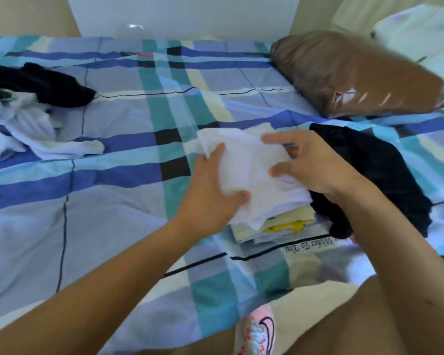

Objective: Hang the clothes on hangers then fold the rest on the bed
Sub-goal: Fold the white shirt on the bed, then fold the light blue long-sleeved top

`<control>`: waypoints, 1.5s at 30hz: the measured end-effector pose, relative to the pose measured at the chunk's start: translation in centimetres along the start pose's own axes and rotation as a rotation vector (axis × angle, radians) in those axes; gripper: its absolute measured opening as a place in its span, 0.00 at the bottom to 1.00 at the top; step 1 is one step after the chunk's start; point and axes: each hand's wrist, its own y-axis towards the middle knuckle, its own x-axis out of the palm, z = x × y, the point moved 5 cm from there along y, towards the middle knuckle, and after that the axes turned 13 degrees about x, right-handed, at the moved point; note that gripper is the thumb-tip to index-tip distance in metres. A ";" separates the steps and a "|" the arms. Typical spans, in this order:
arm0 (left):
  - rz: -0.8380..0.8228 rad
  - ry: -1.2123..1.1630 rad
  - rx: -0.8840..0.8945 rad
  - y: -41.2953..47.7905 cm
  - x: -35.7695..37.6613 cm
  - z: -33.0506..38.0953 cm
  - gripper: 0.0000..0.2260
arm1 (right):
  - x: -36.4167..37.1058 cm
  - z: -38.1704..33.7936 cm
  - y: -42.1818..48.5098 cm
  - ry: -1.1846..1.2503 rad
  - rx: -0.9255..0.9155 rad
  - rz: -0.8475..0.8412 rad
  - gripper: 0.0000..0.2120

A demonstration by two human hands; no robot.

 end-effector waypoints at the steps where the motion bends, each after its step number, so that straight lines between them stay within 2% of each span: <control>1: -0.047 0.019 -0.009 0.9 1.5 0.0 0.42 | -0.8 1.2 0.5 0.006 0.033 0.008 0.32; 3: -0.136 0.051 -0.039 2.1 4.0 -0.3 0.43 | -1.4 3.6 1.5 -0.023 0.083 0.016 0.33; 6: -0.240 0.125 -0.106 2.5 5.5 -1.5 0.44 | -0.5 6.6 3.1 -0.226 0.123 -0.026 0.34; 9: -0.312 0.363 -0.108 2.1 4.9 -2.2 0.41 | 0.2 7.6 3.7 -0.434 0.100 -0.003 0.32; 12: -0.241 0.635 0.083 2.4 3.3 -1.1 0.39 | 0.8 6.7 3.3 -0.524 -0.011 0.176 0.27; 14: -0.223 0.691 0.265 3.1 3.3 -0.5 0.44 | 1.7 5.5 3.0 -0.549 -0.117 0.253 0.26; 15: -0.274 0.672 0.318 3.6 3.7 -0.6 0.47 | 2.5 5.2 3.1 -0.562 -0.140 0.221 0.27; 17: -0.437 0.614 0.308 4.2 4.9 -2.0 0.52 | 4.1 5.7 3.5 -0.612 -0.090 0.065 0.31; 19: -0.565 0.588 0.187 4.0 5.7 -4.1 0.53 | 5.2 6.9 4.0 -0.717 0.023 -0.083 0.35; 21: -0.583 0.546 0.058 3.3 5.8 -6.0 0.54 | 5.7 7.6 4.1 -0.752 0.104 -0.155 0.37; 24: -0.534 0.501 0.030 2.5 5.3 -6.4 0.55 | 5.5 7.2 4.2 -0.760 0.143 -0.172 0.39; 27: -0.487 0.399 0.055 2.3 3.5 -5.1 0.49 | 4.7 4.2 3.6 -0.717 0.075 -0.030 0.39; 29: -0.430 0.297 0.034 1.8 1.1 -4.6 0.45 | 5.1 1.3 2.5 -0.613 -0.009 0.009 0.38; 31: -0.363 0.243 0.033 1.1 -2.2 -4.7 0.41 | 6.5 -2.1 1.3 -0.518 -0.100 -0.027 0.37; 35: -0.182 0.289 0.075 -0.7 -10.3 -5.1 0.33 | 10.5 -8.1 -0.4 -0.434 -0.295 -0.130 0.38; 40: 0.016 0.269 -0.143 -4.6 -18.6 -9.7 0.28 | 15.6 -13.5 -1.1 -0.334 -0.387 -0.212 0.39; 45: 0.189 0.196 -0.355 -4.2 -22.2 -14.3 0.23 | 20.8 -14.7 -0.4 -0.369 -0.408 -0.319 0.39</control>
